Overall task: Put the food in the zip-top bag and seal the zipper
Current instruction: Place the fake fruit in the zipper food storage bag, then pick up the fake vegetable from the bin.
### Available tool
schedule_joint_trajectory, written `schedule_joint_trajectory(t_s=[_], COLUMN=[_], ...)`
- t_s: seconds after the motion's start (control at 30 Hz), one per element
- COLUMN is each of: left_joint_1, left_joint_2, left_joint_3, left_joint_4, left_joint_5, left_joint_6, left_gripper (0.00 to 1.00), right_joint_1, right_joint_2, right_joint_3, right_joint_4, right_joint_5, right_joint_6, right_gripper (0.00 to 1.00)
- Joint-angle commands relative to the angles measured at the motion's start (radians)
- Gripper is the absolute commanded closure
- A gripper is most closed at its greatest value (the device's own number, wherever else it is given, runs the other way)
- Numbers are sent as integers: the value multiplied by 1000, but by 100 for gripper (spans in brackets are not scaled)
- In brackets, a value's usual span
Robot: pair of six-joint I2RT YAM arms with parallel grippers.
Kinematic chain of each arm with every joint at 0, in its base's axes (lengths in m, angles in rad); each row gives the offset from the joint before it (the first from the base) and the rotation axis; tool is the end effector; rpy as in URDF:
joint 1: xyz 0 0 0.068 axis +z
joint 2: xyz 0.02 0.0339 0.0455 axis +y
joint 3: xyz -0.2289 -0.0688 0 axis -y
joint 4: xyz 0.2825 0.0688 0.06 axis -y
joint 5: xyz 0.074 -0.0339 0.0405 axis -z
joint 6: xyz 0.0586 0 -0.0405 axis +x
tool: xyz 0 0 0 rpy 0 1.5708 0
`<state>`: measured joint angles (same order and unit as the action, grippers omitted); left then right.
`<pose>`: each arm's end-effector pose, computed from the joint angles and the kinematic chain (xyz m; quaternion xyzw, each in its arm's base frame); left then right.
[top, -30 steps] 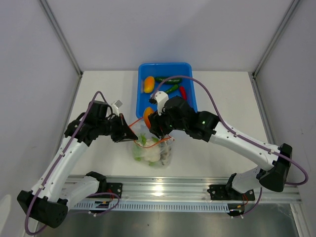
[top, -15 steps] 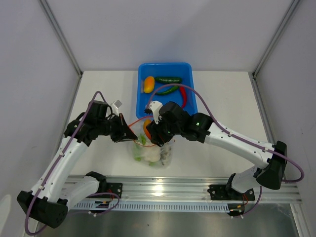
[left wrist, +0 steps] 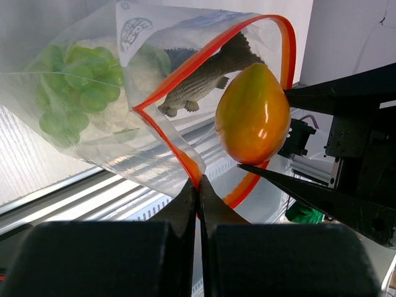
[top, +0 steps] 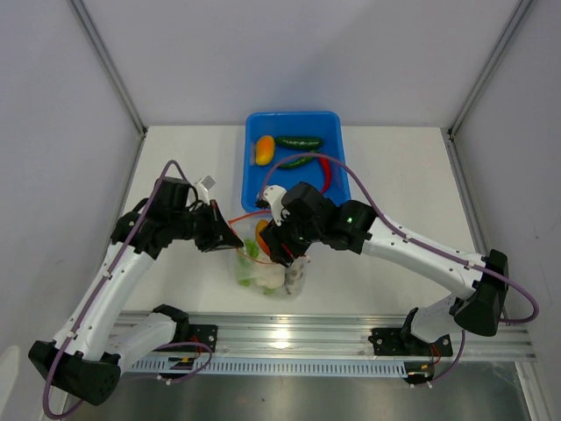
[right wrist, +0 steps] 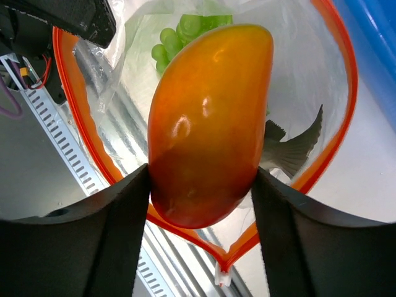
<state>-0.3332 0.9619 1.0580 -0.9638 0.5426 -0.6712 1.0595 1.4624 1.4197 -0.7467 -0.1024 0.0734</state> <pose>0.2215 -0.1087 0.2934 -0.0612 0.9071 -0.3802 0.1697 0.1774 0.3284 0.2950 -0.4542 0.8042 0.2440 0.2955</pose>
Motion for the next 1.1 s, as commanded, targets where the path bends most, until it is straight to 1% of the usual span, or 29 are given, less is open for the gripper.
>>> schedule_joint_trajectory(t_s=[0.0, 0.03, 0.07, 0.1, 0.17, 0.27, 0.33, 0.37, 0.4, 0.5, 0.57, 0.6, 0.63, 0.7, 0.73, 0.77, 0.83, 0.87, 0.9, 0.93, 0.97, 1.07], left_joint_1=[3, 3, 3, 3, 3, 3, 3, 3, 3, 3, 3, 3, 3, 2, 3, 3, 3, 3, 3, 3, 3, 3], left_joint_2=[-8, -8, -5, 1, 1, -5, 5, 6, 3, -11, -9, -11, -17, -26, -31, -32, -35, -37, -40, -43, -42, -34], left_joint_3=[46, 46, 42, 40, 46, 51, 49, 51, 53, 48, 39, 36, 27, 17, 16, 14, 7, 7, 2, 2, 3, 13], left_joint_4=[-3, -3, -6, -6, -4, -10, -18, -23, -24, -18, -23, -24, -21, -10, -12, -13, -13, -9, -1, 0, 3, 4], left_joint_5=[-7, -12, -6, 0, 10, -4, -1, 5, 7, -10, -6, -3, 2, -6, -7, -10, -7, -3, -1, -1, 0, 10], left_joint_6=[22, 24, 24, 22, 19, 30, 36, 36, 35, 38, 38, 36, 33, 33, 33, 36, 35, 32, 30, 28, 28, 30], left_gripper=[99, 99, 99, 99, 99, 99, 99, 100, 99, 99, 99, 99, 99, 99, 99, 99, 99, 99, 99, 99, 99, 99], right_joint_1=[8, 8, 8, 8, 7, 8, 8, 8, 7, 5, -6, -19, -62, -117, -177, -208, -286, -311, -334, -376, -394, -452], right_joint_2=[-25, -30, -33, -33, -40, -42, -33, -28, -24, -31, -37, -31, -22, 30, 59, 85, 180, 215, 284, 320, 354, 490], right_joint_3=[-1, -4, -4, 7, 8, 7, 47, 64, 77, 113, 131, 143, 162, 238, 270, 335, 401, 470, 502, 533, 588, 680], right_joint_4=[-4, 1, 1, -2, 4, 26, 20, 14, 15, 67, 139, 159, 180, 184, 167, 156, 116, 100, 77, 64, 55, 9], right_joint_5=[-16, -13, -7, 0, 24, 56, 96, 172, 209, 364, 462, 472, 469, 416, 400, 391, 377, 379, 382, 380, 380, 383], right_joint_6=[-17, -18, -18, -18, -17, -30, -27, -23, -9, 3, 8, 8, 12, 29, 58, 72, 109, 121, 132, 156, 164, 178], right_gripper=[32, 29, 21, 17, 1, 0, 1, 1, 1, 1, 0, 1, 1, 1, 1, 0, 1, 1, 1, 1, 1, 6])
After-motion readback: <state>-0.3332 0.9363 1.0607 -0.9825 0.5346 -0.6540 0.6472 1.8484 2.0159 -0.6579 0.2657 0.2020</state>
